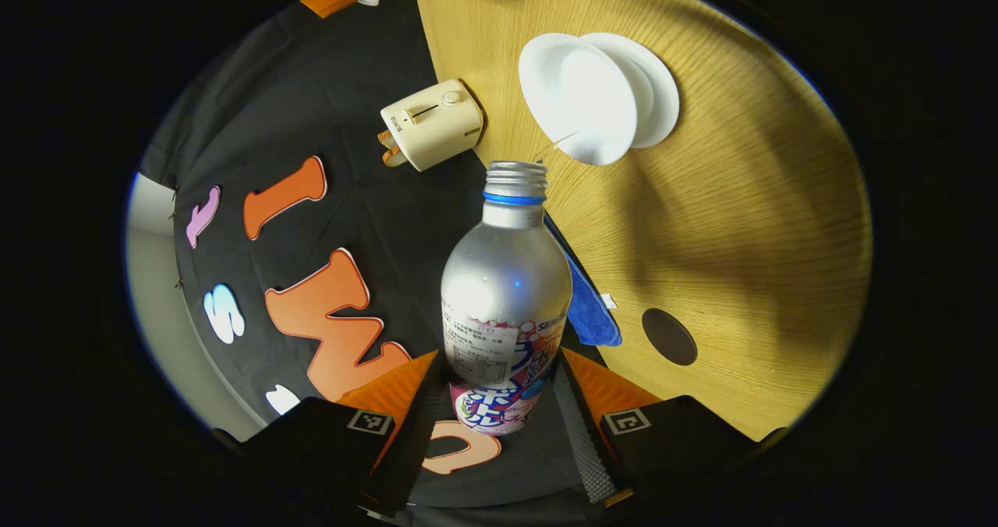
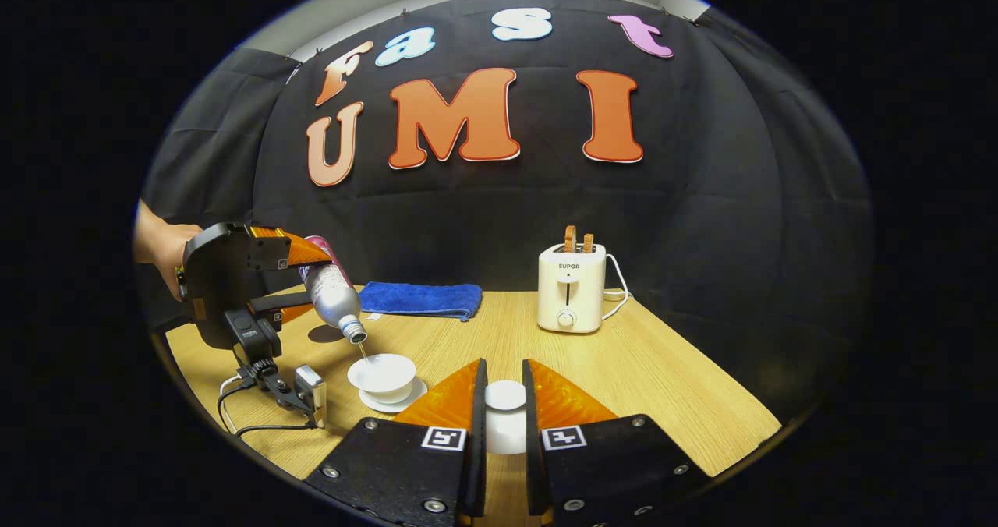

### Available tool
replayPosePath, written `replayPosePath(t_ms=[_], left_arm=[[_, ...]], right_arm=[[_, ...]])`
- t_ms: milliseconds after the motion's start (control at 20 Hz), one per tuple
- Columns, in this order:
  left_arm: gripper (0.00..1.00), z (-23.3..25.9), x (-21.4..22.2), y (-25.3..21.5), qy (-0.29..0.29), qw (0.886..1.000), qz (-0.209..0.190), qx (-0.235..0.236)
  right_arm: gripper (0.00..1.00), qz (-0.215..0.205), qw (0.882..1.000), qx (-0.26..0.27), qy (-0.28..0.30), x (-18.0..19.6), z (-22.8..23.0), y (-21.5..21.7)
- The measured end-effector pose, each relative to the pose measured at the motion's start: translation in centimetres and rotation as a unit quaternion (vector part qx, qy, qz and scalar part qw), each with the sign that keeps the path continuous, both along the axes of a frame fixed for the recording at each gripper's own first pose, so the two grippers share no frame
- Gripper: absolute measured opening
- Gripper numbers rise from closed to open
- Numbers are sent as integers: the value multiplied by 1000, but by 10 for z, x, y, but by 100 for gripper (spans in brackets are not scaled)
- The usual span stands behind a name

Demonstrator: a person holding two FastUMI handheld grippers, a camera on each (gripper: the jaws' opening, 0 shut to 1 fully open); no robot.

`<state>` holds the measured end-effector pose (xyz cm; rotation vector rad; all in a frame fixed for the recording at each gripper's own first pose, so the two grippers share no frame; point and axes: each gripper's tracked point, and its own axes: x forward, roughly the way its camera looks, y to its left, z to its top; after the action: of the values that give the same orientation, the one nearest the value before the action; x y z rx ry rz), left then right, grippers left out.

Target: Open the teacup lid with one hand, grasp the water bottle and pour water into the teacup with the other hand; after pouring, place the water bottle on the coaster and then close the teacup lid.

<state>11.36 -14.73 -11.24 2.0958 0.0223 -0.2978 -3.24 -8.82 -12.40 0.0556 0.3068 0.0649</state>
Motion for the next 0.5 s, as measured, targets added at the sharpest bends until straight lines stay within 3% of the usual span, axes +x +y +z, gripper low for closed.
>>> replayPosePath(t_ms=[500], left_arm=[[82, 14, 0, -13, -25, 999, -37, 22]], right_arm=[[21, 8, 1000, -9, -2, -1, 6, 7]])
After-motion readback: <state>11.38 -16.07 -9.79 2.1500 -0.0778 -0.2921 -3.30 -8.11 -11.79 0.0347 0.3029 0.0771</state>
